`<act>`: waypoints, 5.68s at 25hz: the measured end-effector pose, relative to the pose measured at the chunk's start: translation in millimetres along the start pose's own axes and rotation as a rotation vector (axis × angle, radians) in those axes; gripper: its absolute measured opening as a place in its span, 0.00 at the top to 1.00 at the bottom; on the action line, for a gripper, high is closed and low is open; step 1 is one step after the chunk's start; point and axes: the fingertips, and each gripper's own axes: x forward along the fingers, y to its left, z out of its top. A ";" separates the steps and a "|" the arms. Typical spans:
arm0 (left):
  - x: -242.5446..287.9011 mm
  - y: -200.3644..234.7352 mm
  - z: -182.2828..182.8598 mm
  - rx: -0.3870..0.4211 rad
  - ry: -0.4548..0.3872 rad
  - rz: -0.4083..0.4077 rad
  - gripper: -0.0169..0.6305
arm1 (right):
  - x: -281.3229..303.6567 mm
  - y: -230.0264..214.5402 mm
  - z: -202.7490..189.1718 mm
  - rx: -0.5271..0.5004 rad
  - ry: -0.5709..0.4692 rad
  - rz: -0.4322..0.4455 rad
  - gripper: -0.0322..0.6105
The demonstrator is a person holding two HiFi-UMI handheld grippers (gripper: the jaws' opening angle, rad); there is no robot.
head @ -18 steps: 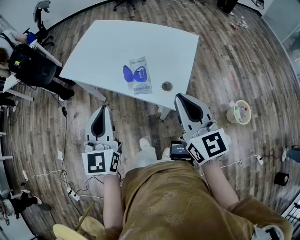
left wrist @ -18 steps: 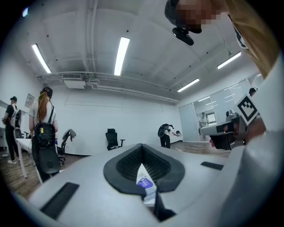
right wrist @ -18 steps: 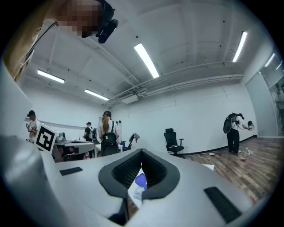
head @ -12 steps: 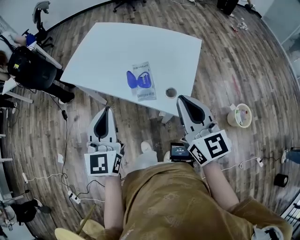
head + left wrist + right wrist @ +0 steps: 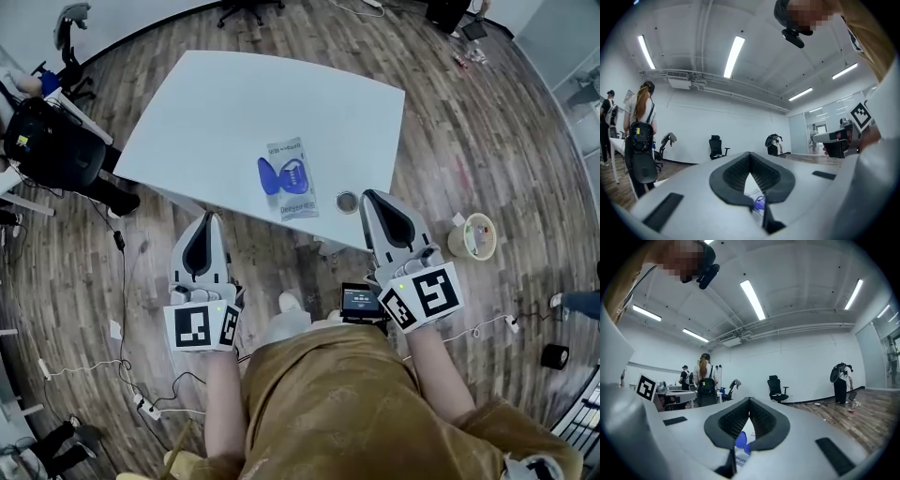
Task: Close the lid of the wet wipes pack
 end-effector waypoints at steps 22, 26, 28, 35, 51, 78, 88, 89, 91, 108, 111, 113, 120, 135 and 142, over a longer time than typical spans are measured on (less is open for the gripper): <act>38.8 6.5 -30.9 -0.047 0.059 -0.073 0.98 | 18.8 -21.3 -19.2 0.038 0.050 -0.082 0.94; 55.7 12.7 -24.3 -0.049 0.048 -0.051 0.98 | 31.9 -32.4 -17.0 0.026 0.054 -0.066 0.94; 66.6 12.5 -23.0 -0.046 0.048 -0.048 0.98 | 38.1 -40.9 -16.2 0.030 0.054 -0.067 0.94; 104.5 -2.0 -32.7 -0.024 0.078 -0.067 0.98 | 55.2 -74.7 -20.3 0.099 0.033 -0.057 0.94; 150.8 1.5 -57.8 0.018 0.151 -0.115 0.98 | 78.5 -109.5 -46.4 0.131 0.094 -0.118 0.94; 152.1 15.1 -107.9 -0.019 0.273 -0.178 0.98 | 99.6 -95.2 -89.5 0.148 0.209 -0.126 0.94; 154.6 25.0 -131.2 -0.020 0.318 -0.179 0.98 | 116.1 -79.5 -107.8 0.156 0.251 -0.082 0.94; 155.3 26.2 -133.3 -0.019 0.322 -0.178 0.98 | 118.5 -76.5 -110.3 0.153 0.259 -0.074 0.94; 154.5 25.1 -140.0 -0.019 0.333 -0.185 0.98 | 121.6 -71.2 -116.1 0.148 0.277 -0.062 0.94; 148.3 33.3 -189.1 -0.010 0.438 -0.181 0.98 | 148.8 -43.2 -150.9 0.089 0.356 0.066 0.94; 149.7 37.4 -192.9 -0.007 0.446 -0.177 0.98 | 154.5 -39.5 -154.6 0.081 0.366 0.084 0.94; 150.4 38.6 -195.3 -0.008 0.451 -0.177 0.98 | 156.8 -37.0 -158.3 0.081 0.376 0.093 0.94; 149.1 34.2 -205.6 -0.014 0.476 -0.199 0.98 | 163.3 -29.6 -168.5 0.076 0.399 0.109 0.94; 146.0 32.4 -231.3 -0.047 0.544 -0.224 0.98 | 176.0 -20.2 -183.1 0.091 0.437 0.133 0.94; 148.5 29.0 -235.4 -0.049 0.555 -0.244 0.98 | 179.7 -17.9 -190.3 0.091 0.458 0.136 0.94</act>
